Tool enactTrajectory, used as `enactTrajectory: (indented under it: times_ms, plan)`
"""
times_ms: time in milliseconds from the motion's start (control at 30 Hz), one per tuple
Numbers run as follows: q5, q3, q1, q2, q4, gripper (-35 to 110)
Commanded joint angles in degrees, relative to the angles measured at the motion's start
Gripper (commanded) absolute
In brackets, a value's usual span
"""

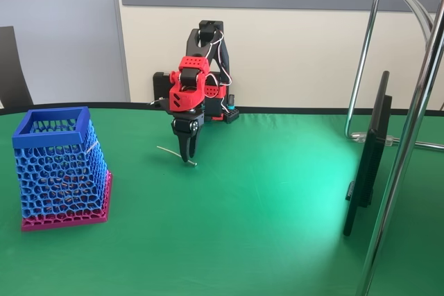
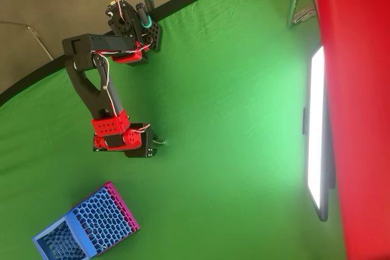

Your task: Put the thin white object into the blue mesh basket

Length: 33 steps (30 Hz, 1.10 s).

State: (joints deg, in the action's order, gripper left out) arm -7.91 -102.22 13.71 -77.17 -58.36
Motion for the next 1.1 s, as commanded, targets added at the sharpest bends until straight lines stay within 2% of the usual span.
enactTrajectory:
  times_ms: [0, 533, 1067]
  plan:
    - [0.4, 2.3, -0.5, 0.0, -0.4, 18]
    - [0.6, 5.5, -0.6, 4.1, -2.2, 17]
    - [1.2, 8.4, -0.8, 6.7, -4.4, 11]
